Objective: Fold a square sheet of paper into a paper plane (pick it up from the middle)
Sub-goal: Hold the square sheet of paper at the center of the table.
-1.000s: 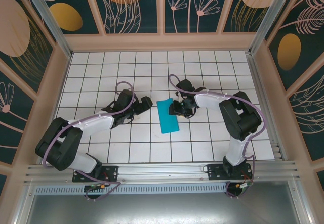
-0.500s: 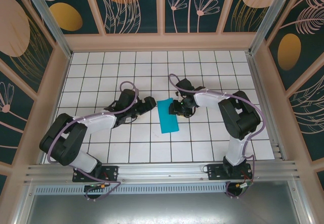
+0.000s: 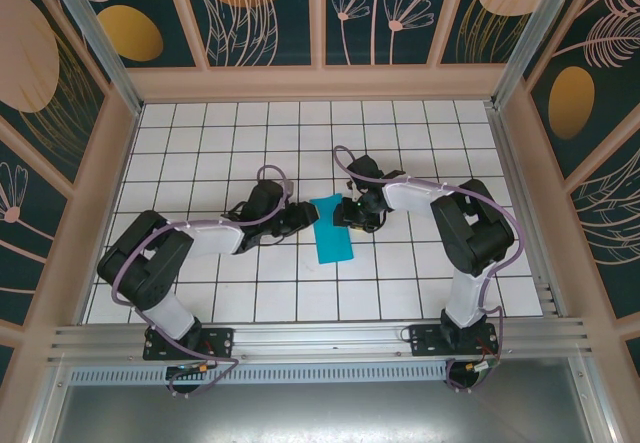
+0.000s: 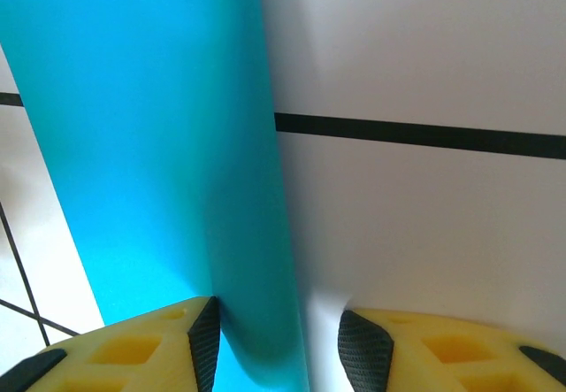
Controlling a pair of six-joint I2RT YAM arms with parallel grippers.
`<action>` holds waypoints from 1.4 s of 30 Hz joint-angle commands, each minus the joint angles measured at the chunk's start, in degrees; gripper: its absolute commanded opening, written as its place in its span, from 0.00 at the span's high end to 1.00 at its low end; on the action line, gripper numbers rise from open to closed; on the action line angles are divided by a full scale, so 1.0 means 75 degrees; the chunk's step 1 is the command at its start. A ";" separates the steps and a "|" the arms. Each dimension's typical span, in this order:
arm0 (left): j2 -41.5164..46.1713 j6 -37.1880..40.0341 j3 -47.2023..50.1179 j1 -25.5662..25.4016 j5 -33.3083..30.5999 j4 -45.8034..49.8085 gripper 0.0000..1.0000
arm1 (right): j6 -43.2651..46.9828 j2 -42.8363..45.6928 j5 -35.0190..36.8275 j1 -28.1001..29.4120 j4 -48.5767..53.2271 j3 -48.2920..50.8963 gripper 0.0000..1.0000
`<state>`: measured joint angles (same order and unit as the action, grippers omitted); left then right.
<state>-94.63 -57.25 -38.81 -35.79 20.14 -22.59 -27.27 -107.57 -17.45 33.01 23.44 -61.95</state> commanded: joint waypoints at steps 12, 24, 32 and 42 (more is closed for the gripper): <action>-0.0783 -0.0089 -0.0500 -0.0214 0.0524 -0.0399 0.70 | 0.0324 -0.2070 0.0956 0.0254 -0.0688 0.0787 0.53; -0.1039 -0.0147 -0.0598 -0.0278 0.0574 -0.0410 0.74 | 0.0331 -0.2152 0.0961 0.0282 -0.0691 0.0773 0.51; -0.1239 -0.0204 -0.0681 -0.0291 0.0690 -0.0381 0.78 | 0.0343 -0.2191 0.0979 0.0293 -0.0711 0.0804 0.51; -0.1479 -0.0224 -0.0857 -0.0310 0.0463 0.0366 0.88 | 0.0342 -0.2227 0.0985 0.0296 -0.0735 0.0833 0.51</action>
<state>-104.64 -58.70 -43.88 -37.85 24.05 -22.79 -27.05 -107.83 -17.15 33.12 23.77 -62.13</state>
